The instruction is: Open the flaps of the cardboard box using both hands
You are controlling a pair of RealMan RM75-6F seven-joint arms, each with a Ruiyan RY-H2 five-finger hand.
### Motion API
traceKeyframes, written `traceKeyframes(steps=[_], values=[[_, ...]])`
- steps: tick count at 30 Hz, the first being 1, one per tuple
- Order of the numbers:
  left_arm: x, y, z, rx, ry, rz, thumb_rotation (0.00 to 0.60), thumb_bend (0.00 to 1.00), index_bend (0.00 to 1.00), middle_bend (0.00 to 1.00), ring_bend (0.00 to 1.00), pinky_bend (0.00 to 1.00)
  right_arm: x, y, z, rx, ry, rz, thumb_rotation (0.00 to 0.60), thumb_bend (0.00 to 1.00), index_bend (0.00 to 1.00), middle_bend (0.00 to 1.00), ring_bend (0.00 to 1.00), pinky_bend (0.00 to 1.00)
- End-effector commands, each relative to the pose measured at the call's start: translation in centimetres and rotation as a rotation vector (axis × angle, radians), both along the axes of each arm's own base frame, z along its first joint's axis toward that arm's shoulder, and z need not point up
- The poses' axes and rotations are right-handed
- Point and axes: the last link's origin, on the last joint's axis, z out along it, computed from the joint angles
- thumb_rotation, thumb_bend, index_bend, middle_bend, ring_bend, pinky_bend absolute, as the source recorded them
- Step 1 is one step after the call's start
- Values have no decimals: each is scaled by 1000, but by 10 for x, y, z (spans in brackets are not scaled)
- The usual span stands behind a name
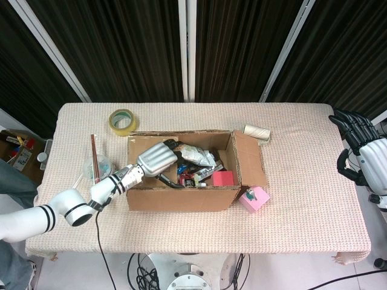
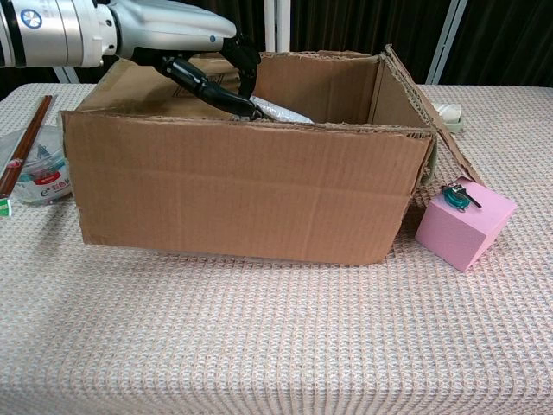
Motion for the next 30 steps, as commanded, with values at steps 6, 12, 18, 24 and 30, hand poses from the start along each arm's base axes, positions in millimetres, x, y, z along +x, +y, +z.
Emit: traceKeyframes(steps=[6, 12, 18, 24, 30], values=[[-8, -1, 31, 69, 30, -14, 80, 0, 575, 447, 88, 165, -2, -3, -4, 14, -7, -7, 600, 807, 0, 0, 0, 0], [-7, -4, 58, 117, 14, -18, 80, 0, 582, 457, 89, 164, 1, -5, -8, 21, -8, 0, 600, 807, 0, 0, 0, 0], [-8, -8, 88, 190, 12, -27, 77, 0, 599, 478, 89, 163, 5, -6, -10, 26, -11, 9, 600, 806, 0, 0, 0, 0], [-11, -13, 123, 272, -12, -17, 73, 0, 605, 481, 90, 163, 12, -9, -14, 41, -9, 21, 600, 806, 0, 0, 0, 0], [-27, -20, 154, 343, -9, 23, 73, 0, 606, 481, 90, 163, 19, -12, -19, 56, -4, 35, 600, 805, 0, 0, 0, 0]])
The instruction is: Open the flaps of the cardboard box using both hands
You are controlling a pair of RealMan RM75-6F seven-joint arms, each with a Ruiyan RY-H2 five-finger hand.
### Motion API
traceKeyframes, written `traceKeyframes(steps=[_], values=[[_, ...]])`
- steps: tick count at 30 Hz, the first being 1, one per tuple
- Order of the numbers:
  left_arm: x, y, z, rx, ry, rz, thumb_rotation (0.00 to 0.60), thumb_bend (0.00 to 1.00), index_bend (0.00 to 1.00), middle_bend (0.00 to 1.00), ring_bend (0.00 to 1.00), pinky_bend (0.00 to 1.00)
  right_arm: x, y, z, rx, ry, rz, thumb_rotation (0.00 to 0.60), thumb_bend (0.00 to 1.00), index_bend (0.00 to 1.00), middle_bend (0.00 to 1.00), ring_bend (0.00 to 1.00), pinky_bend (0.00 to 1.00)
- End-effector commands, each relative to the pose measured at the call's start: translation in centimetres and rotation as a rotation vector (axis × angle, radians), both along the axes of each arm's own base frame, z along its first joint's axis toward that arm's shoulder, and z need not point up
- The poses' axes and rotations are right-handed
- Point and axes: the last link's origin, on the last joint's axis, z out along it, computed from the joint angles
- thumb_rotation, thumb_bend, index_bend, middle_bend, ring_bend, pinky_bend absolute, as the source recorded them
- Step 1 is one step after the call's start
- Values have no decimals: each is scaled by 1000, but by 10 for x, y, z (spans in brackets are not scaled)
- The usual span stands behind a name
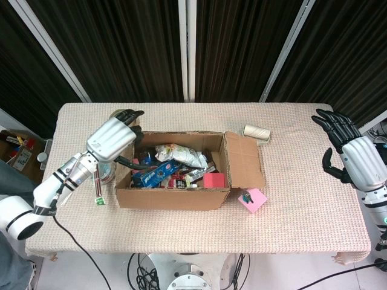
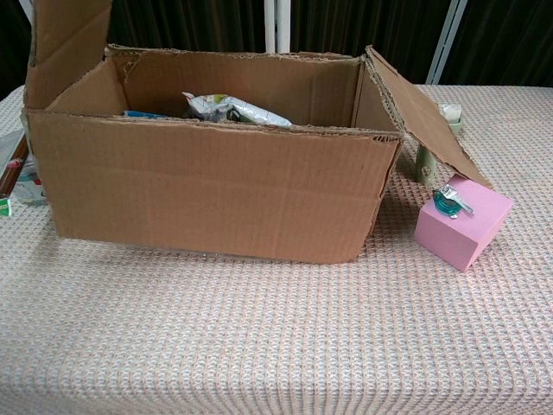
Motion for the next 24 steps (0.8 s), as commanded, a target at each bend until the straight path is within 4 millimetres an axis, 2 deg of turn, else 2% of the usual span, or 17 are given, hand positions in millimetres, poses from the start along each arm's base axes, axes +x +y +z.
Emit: traceKeyframes(steps=[1, 6, 14, 20, 23, 24], values=[[-11, -5, 18, 40, -15, 30, 73, 0, 608, 481, 90, 163, 3, -1, -2, 6, 2, 5, 600, 805, 0, 0, 0, 0], [-35, -14, 38, 82, -34, 95, 73, 0, 611, 483, 89, 163, 6, -3, -8, 19, 6, 5, 600, 804, 0, 0, 0, 0], [-96, -36, 59, 100, -47, 301, 63, 0, 611, 497, 91, 163, 7, -4, -13, 30, 11, -1, 600, 804, 0, 0, 0, 0], [-123, -45, 75, 150, -60, 407, 11, 0, 611, 496, 102, 163, 3, 0, -15, 26, 27, -12, 600, 809, 0, 0, 0, 0], [-134, -56, 79, 189, -122, 449, 1, 0, 587, 446, 111, 163, -5, 8, -14, 2, 78, -33, 600, 811, 0, 0, 0, 0], [-138, -63, 79, 196, -137, 465, 0, 0, 543, 400, 113, 164, -11, 13, -14, -12, 108, -46, 600, 810, 0, 0, 0, 0]])
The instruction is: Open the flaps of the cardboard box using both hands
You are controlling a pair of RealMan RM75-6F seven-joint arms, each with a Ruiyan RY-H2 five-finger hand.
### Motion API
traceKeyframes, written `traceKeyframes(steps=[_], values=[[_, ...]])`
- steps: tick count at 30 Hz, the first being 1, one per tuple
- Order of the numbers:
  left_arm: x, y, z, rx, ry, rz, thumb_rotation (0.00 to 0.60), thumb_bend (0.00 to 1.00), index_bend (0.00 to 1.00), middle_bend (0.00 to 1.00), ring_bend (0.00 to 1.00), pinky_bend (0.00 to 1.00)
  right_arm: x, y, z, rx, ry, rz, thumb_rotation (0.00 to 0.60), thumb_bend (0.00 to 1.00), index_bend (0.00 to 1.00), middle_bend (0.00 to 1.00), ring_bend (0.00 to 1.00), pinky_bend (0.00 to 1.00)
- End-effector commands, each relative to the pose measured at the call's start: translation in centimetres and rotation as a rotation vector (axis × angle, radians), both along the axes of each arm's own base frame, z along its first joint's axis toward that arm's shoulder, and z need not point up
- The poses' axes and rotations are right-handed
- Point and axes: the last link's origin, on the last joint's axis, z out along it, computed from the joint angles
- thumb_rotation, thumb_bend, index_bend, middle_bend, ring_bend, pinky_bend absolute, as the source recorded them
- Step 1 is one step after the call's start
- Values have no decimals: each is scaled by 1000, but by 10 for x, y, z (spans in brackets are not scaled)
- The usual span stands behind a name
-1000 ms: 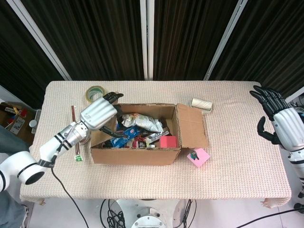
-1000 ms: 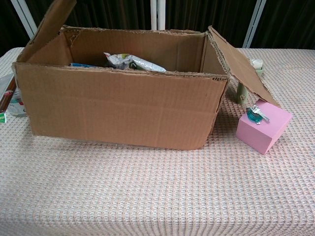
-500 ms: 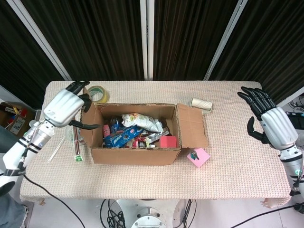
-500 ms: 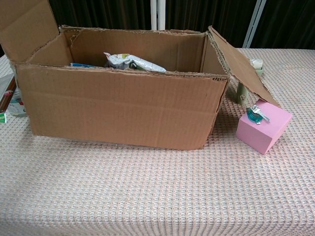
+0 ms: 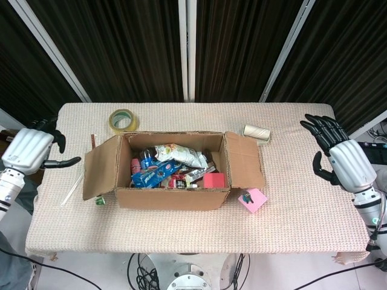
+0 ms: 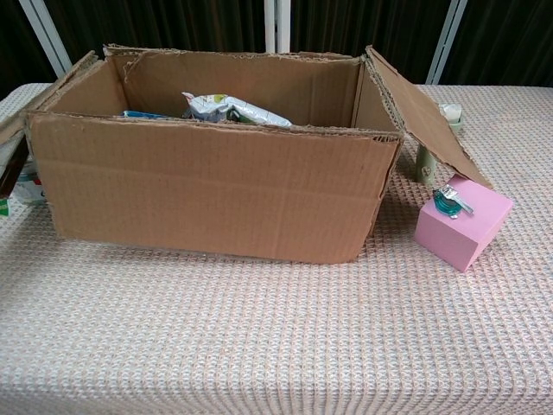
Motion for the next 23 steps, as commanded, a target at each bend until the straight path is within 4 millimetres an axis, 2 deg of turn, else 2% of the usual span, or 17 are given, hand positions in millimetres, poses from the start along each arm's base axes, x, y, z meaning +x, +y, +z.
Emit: traceKeyframes(steps=[1, 4, 6, 8, 11, 14, 18, 23], values=[[-19, -24, 1, 56, -64, 67, 0, 0, 484, 351, 113, 164, -19, 17, 0, -47, 108, -47, 600, 806, 0, 0, 0, 0], [-38, -52, -9, 77, -65, 104, 16, 0, 290, 242, 109, 165, -47, 38, -6, -82, 225, -129, 600, 780, 0, 0, 0, 0], [-53, -75, -18, 108, -59, 120, 93, 0, 159, 190, 98, 165, -71, 56, -12, -109, 299, -212, 600, 710, 0, 0, 0, 0], [-65, -96, -28, 149, -65, 126, 163, 0, 91, 147, 86, 165, -94, 75, -19, -135, 331, -295, 600, 621, 0, 0, 0, 0], [-80, -123, -41, 178, -100, 137, 198, 0, 61, 100, 64, 166, -124, 98, -29, -144, 326, -406, 600, 527, 0, 0, 0, 0], [-94, -146, -51, 179, -111, 151, 204, 0, 56, 89, 50, 166, -146, 117, -35, -167, 326, -471, 600, 483, 0, 0, 0, 0], [-107, -163, -57, 174, -102, 171, 205, 0, 56, 88, 50, 166, -160, 129, -41, -200, 272, -497, 600, 459, 0, 0, 0, 0], [-120, -169, -59, 180, -114, 185, 210, 0, 56, 88, 50, 166, -167, 132, -39, -218, 263, -497, 600, 454, 0, 0, 0, 0]])
